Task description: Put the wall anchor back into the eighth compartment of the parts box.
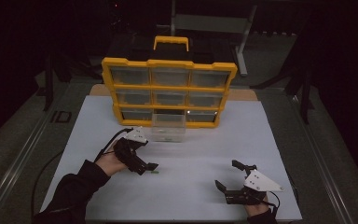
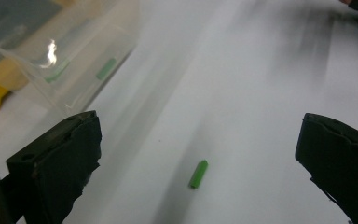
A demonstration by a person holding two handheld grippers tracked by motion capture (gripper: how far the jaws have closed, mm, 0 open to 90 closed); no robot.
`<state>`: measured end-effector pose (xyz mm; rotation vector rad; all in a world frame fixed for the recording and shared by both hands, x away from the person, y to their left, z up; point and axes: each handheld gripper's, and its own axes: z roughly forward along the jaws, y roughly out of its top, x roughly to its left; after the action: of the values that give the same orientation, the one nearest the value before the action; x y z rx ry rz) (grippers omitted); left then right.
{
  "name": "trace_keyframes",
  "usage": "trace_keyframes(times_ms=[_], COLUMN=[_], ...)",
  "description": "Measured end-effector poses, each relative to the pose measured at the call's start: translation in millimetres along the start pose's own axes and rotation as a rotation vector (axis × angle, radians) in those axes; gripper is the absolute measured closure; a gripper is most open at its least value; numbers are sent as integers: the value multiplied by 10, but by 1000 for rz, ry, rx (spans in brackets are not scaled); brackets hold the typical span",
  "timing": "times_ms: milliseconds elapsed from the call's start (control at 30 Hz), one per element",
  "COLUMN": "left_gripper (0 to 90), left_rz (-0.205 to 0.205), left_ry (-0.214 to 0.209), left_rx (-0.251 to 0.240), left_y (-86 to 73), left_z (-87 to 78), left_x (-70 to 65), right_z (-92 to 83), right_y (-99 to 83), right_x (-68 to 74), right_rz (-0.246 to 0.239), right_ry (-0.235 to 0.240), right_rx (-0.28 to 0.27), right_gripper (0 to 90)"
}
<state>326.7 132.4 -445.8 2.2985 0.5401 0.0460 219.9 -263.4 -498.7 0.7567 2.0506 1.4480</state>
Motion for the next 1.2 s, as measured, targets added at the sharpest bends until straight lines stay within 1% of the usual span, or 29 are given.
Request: trace_keyframes(times_ms=[33, 67, 167, 200, 233, 333, 467, 633, 667, 733, 767, 867, 900, 933, 967, 1067, 1133, 1167, 1200], left_gripper=[0, 0, 0, 0, 1, 15, 16, 27, 27, 27, 35, 109, 147, 147, 173, 268, 358, 418, 450], left_rz=[-3, -3, -1, 5, 9, 7, 7, 5, 9, 16, 19, 39, 37, 42, 47, 51, 59, 58, 57], left_ry=[-1, -11, -13, -7, -11, -35, -52, -56, -52, -58, -59, -42, -41, -34, -31, -20, -11, -10, -17], left_rx=[-1, -1, -5, -3, -5, -9, -2, 7, 12, 19, 14, 9, 12, 19, 20, 25, 26, 26, 20], left_y=[-15, -29, -63, -74, -84, -119, -178, -270, -289, -325, -344, -403, -414, -428, -437, -459, -469, -473, -479], left_z=[11, 19, 47, 59, 71, 112, 179, 259, 275, 300, 311, 350, 361, 381, 390, 425, 446, 458, 471], left_x=[-5, -5, -16, -24, -30, -44, -52, -42, -44, -40, -41, -47, -45, -45, -46, -48, -44, -39, -35], right_z=[1, 1, -2, -3, -5, -6, -7, -8, -9, -8, -6, -2, -2, -2, 0, 0, -1, -1, -2], right_y=[0, 0, 0, 1, 1, 1, 3, 4, 4, 5, 4, 2, 2, 2, 2, 2, 2, 2, 2], right_x=[-2, -4, -2, -2, -2, -3, -3, -3, -2, -1, -2, -1, 0, 1, 2, 5, 3, 2, 2], right_rz=[-2, -1, 0, -1, -2, -2, -7, -8, -8, -9, -10, -7, -6, -5, -6, -6, -5, -6, -6], right_ry=[0, -1, -3, -3, -4, -4, -2, -4, -3, -2, -2, -2, -2, -1, -1, 0, 0, 0, 0], right_rx=[-1, -2, -1, 0, -1, -1, -4, -2, -2, -2, -2, 1, 1, 2, 4, 4, 4, 4, 4], right_gripper=[84, 84, 83, 84, 84, 84, 84, 84, 83, 84, 84, 84, 84, 84, 84, 84, 84, 84, 84])
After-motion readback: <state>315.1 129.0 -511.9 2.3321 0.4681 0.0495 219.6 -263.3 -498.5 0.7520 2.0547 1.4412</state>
